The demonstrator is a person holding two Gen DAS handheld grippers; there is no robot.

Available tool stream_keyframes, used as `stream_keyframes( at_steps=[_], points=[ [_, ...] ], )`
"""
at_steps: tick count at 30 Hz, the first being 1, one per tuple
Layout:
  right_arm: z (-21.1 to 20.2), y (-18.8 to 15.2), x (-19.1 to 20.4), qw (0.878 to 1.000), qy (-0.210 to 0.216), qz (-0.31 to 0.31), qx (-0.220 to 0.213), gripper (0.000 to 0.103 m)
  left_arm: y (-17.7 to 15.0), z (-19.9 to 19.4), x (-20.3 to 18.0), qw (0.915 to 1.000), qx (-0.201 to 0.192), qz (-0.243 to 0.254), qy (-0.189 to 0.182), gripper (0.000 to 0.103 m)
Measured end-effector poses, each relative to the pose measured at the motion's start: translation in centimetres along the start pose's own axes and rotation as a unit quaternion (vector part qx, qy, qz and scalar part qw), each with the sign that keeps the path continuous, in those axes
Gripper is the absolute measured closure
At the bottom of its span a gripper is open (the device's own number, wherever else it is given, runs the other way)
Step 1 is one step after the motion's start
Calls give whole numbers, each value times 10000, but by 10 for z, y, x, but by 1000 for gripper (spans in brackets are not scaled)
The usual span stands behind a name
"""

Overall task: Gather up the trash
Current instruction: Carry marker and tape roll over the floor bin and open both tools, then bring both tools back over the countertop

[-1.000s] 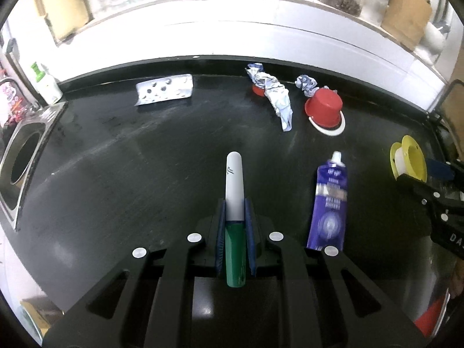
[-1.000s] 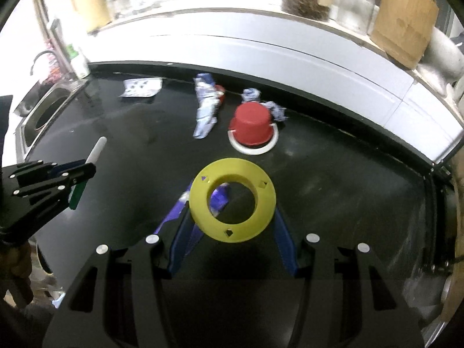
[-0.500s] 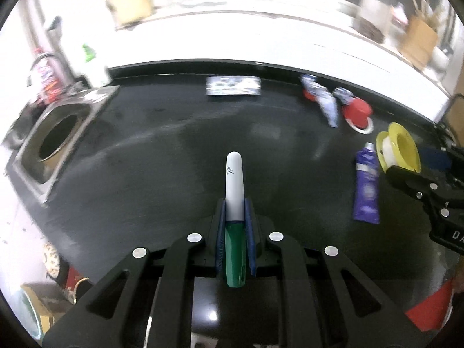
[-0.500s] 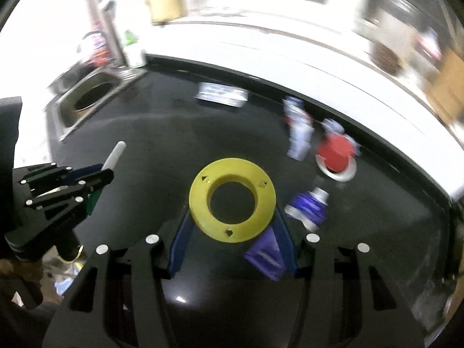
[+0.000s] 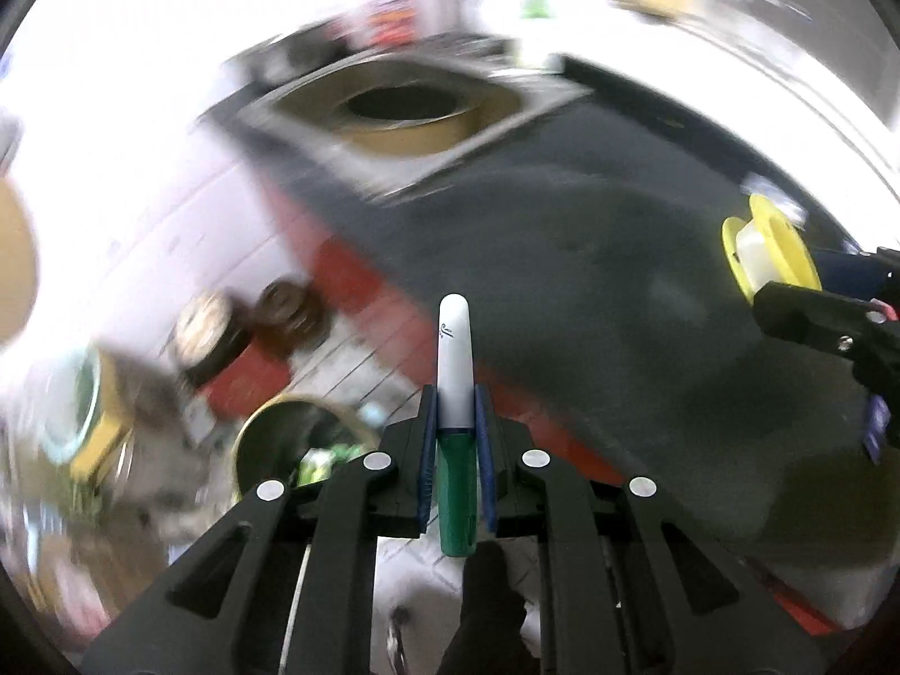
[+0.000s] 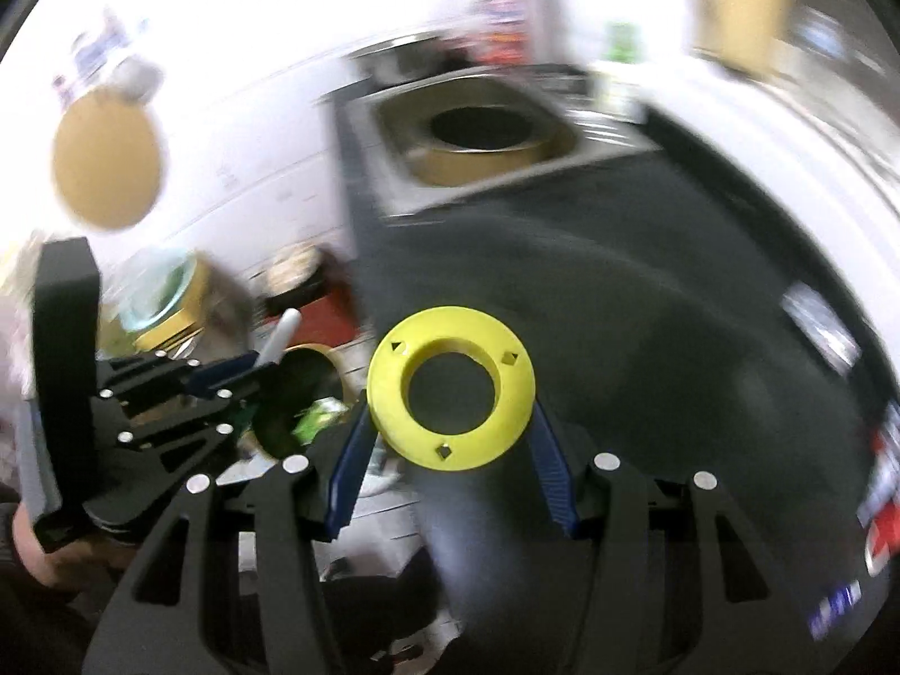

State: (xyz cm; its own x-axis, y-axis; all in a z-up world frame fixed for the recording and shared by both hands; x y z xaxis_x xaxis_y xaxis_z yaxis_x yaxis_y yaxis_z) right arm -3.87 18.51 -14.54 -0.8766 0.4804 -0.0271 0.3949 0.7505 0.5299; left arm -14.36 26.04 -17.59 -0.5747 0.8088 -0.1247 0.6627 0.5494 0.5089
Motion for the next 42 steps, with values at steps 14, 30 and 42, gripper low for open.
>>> stream_keyframes(
  at_steps=[14, 30, 42],
  points=[
    [159, 29, 233, 9718, 1439, -1463, 1157, 50, -99, 44, 195, 9860, 253, -1590, 424, 90],
    [264, 31, 286, 9582, 1577, -1566, 1801, 23, -123, 114, 250, 9812, 156, -1924, 29, 32],
    [193, 43, 232, 9713, 1378, -1252, 1479, 16, -95, 66, 221, 9886, 159, -1473, 261, 16]
  ],
)
Point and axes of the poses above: each gripper's, at about its wrist camera, not at the fingertips, and z roughly the way its jaws point, x to its left, y to its top, the point moved 6 cm from there along z, roughly the way its jaws point, and after that the axes turned 11 degrees about -y, right-handed, at the moved point
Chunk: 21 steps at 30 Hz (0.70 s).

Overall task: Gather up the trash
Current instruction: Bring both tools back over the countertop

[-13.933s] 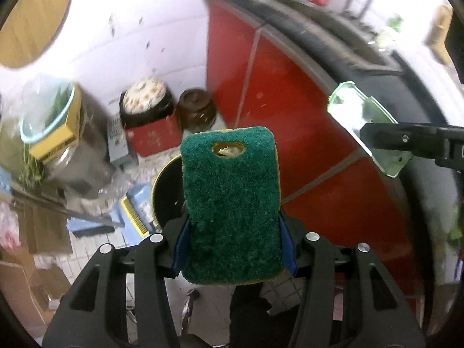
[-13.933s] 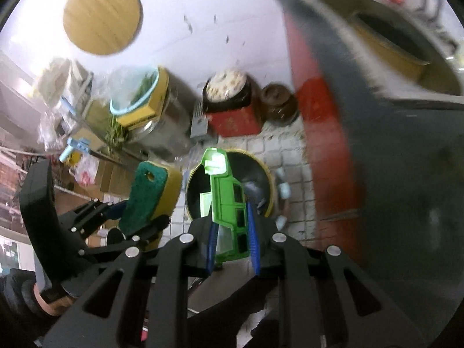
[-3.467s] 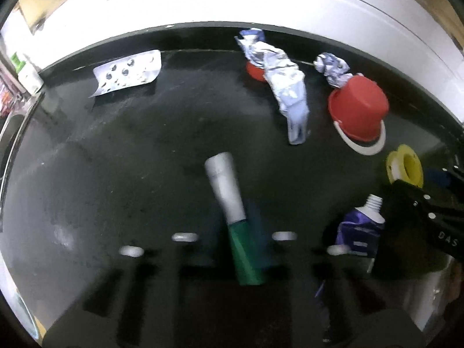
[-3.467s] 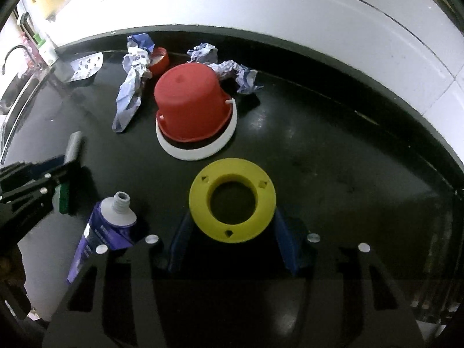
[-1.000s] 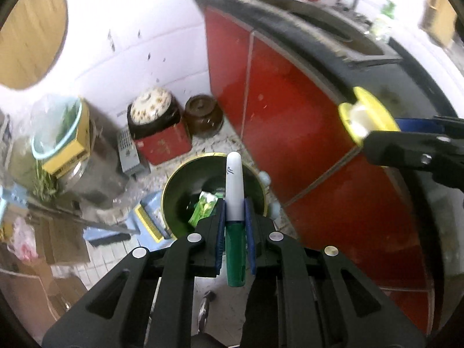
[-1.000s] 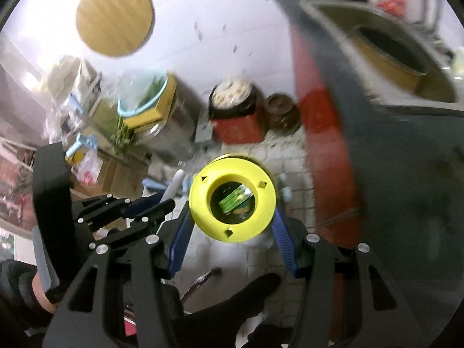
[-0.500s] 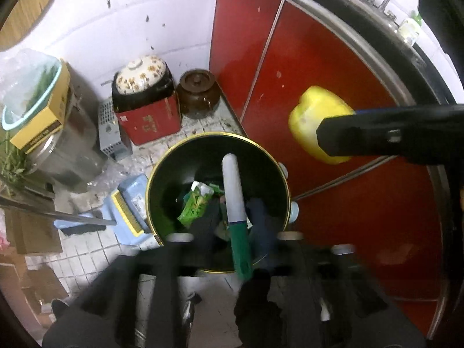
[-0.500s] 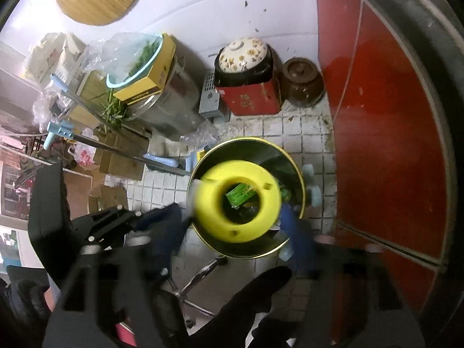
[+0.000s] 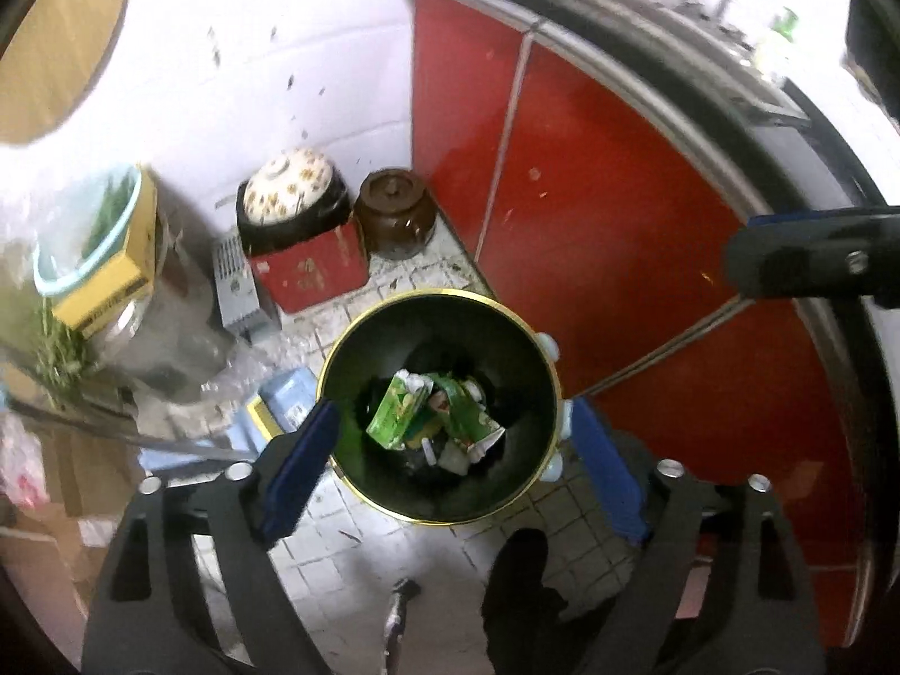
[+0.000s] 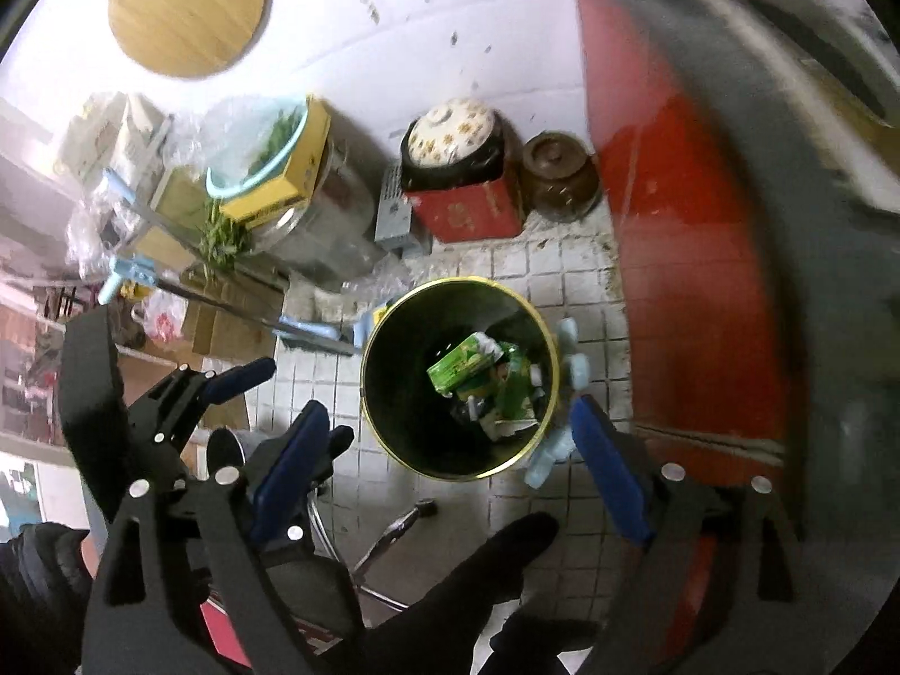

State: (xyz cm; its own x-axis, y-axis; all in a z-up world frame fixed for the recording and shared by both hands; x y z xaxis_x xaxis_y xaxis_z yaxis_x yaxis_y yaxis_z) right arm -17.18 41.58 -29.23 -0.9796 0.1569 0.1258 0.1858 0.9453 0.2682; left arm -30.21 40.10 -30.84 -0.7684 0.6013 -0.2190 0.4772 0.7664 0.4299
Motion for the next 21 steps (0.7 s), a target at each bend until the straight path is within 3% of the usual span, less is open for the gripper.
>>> stream_keyframes(
  at_steps=[4, 7, 11, 15, 19, 21],
  points=[
    [-76, -24, -37, 9981, -292, 378, -401, 13, 25, -34, -50, 9985, -164, 512, -110, 7],
    [-133, -53, -75, 9916, -713, 763, -760, 10, 40, -49, -103, 9945, -234, 936, -415, 7],
    [-193, -109, -132, 9739, -1434, 1385, -1083, 10, 47, -50, -194, 9789, -138, 1806, -949, 7],
    [-249, -183, -195, 9418, -2113, 2269, -1297, 10, 36, -48, -294, 9468, -34, 2882, -1433, 7],
    [-298, -267, -251, 8976, -2720, 3161, -1431, 10, 11, -54, -398, 8993, 72, 3924, -1930, 7],
    [-324, -316, -274, 8685, -2967, 3674, -1507, 10, -3, -59, -433, 8799, 103, 4237, -2151, 7]
  ],
)
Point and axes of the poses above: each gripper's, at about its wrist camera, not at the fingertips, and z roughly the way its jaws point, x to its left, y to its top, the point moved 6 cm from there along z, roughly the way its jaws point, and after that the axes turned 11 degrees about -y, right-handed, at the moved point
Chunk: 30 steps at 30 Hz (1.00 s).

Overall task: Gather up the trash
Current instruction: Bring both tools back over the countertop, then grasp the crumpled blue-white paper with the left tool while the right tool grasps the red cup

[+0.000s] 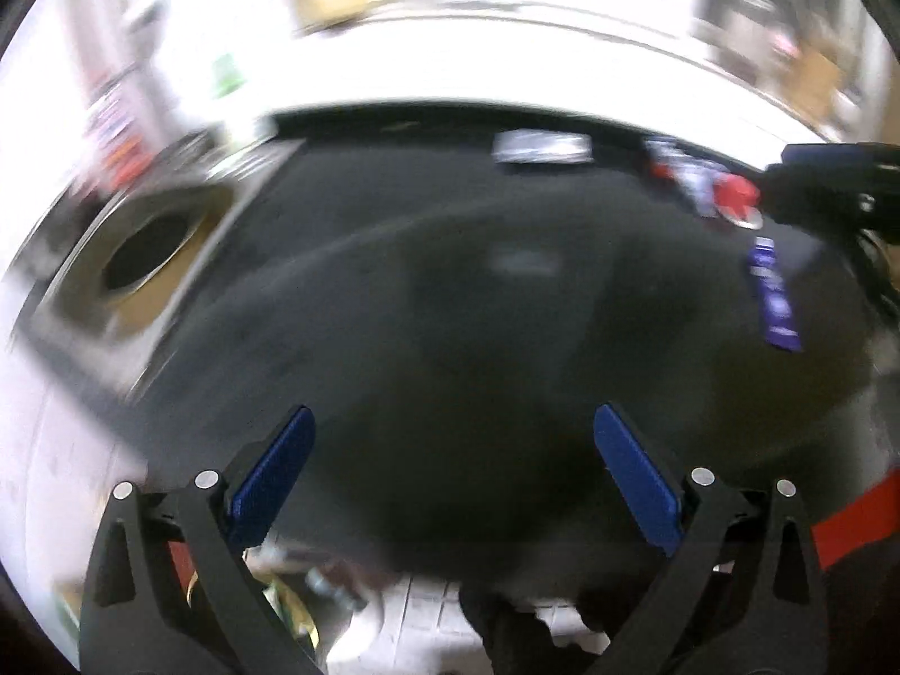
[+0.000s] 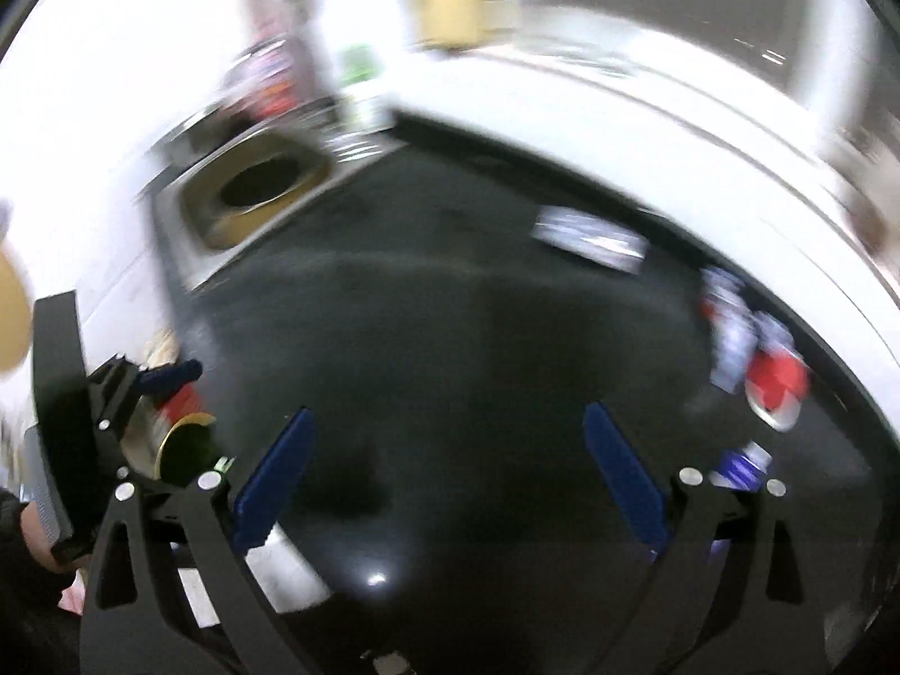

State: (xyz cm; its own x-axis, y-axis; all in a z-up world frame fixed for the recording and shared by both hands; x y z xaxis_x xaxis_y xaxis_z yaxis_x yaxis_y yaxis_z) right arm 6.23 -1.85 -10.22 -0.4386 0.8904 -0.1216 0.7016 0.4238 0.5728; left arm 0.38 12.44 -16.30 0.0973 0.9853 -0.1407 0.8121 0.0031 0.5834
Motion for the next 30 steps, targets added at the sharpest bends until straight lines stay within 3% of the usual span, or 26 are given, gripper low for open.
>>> stream_keyframes(
  at_steps=[6, 12, 19, 30],
  points=[
    [-23, -41, -129, 9912, -707, 1119, -11, 10, 49, 31, -104, 9956, 104, 771, -531, 7],
    [-37, -77, -195, 9805, -1043, 1664, 23, 10, 64, 48, -164, 9917, 229, 952, -833, 7],
    [-37, -89, -228, 9776, -1082, 1806, 10, 10, 71, 64, -198, 9903, 378, 1055, -823, 7],
    [-16, -84, -254, 9813, -917, 1690, 66, 10, 94, 96, -209, 9933, 487, 724, -753, 7]
  ],
)
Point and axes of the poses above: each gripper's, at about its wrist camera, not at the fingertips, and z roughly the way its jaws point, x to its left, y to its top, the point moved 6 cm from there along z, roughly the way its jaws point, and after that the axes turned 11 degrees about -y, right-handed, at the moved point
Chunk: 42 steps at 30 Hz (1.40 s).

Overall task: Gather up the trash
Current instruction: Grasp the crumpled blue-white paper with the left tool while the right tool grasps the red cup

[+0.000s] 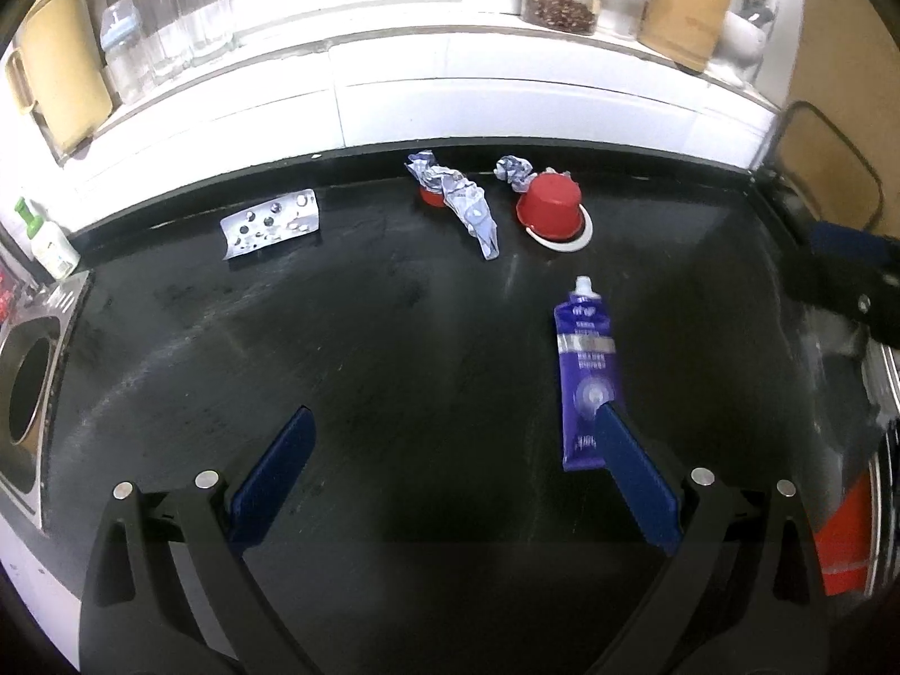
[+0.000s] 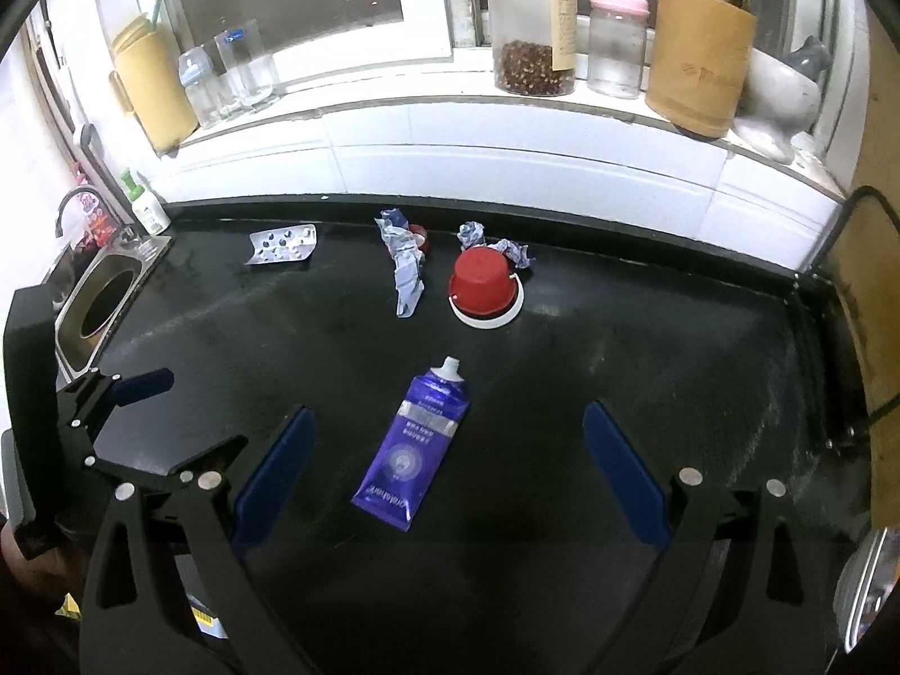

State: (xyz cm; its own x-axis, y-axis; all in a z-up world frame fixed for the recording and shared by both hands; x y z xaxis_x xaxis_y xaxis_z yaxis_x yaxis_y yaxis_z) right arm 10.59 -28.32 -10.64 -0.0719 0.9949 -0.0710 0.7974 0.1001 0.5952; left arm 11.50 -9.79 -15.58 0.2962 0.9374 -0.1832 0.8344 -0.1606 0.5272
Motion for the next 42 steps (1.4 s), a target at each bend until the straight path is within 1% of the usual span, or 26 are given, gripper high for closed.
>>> stream_keyframes(
  at_steps=[6, 9, 14, 18, 23, 25, 28, 31, 33, 34, 35, 36, 37, 38, 39, 40, 41, 42],
  points=[
    [33, 19, -3, 9998, 70, -137, 94, 10, 29, 37, 6, 9995, 55, -318, -30, 7],
    [56, 34, -5, 9997, 120, -169, 159, 10, 47, 62, 10, 9991, 124, -412, 37, 7],
    [100, 56, -9, 9990, 186, -196, 342, 10, 75, 110, 19, 9986, 256, -395, 249, 7],
    [141, 70, -9, 9977, 210, -279, 587, 10, 93, 149, 30, 9979, 363, -386, 380, 7],
    [190, 81, -7, 9952, 282, -432, 837, 10, 110, 180, 40, 9975, 440, -423, 369, 7],
    [203, 83, -7, 9942, 315, -484, 903, 11, 116, 191, 45, 9973, 473, -420, 369, 7],
    [224, 85, -3, 9919, 437, -597, 1028, 15, 122, 203, 51, 9972, 501, -450, 327, 7],
    [236, 88, 0, 9906, 539, -611, 1098, 20, 124, 212, 56, 9971, 555, -406, 330, 7],
    [241, 88, 2, 9896, 609, -617, 1148, 23, 126, 214, 55, 9976, 507, -317, 344, 7],
    [244, 89, 3, 9891, 636, -624, 1168, 30, 127, 215, 55, 9979, 484, -276, 322, 8],
    [246, 89, 5, 9884, 669, -653, 1193, 38, 127, 215, 54, 9981, 469, -259, 302, 10],
    [248, 88, 6, 9878, 686, -692, 1213, 40, 128, 215, 54, 9983, 437, -234, 293, 12],
    [248, 88, 7, 9878, 674, -748, 1191, 41, 130, 216, 53, 9985, 415, -202, 279, 17],
    [248, 88, 8, 9877, 686, -782, 1164, 43, 132, 215, 52, 9988, 383, -156, 257, 28],
    [245, 89, 9, 9881, 660, -838, 1108, 43, 134, 214, 50, 9991, 366, -76, 220, 35],
    [242, 91, 9, 9887, 637, -865, 1045, 50, 137, 214, 48, 9991, 373, -26, 190, 52],
    [240, 92, 9, 9890, 652, -851, 1019, 50, 138, 212, 47, 9991, 392, -1, 158, 66],
    [237, 92, 8, 9894, 661, -794, 1018, 50, 140, 211, 47, 9990, 421, -4, 128, 73]
  ],
)
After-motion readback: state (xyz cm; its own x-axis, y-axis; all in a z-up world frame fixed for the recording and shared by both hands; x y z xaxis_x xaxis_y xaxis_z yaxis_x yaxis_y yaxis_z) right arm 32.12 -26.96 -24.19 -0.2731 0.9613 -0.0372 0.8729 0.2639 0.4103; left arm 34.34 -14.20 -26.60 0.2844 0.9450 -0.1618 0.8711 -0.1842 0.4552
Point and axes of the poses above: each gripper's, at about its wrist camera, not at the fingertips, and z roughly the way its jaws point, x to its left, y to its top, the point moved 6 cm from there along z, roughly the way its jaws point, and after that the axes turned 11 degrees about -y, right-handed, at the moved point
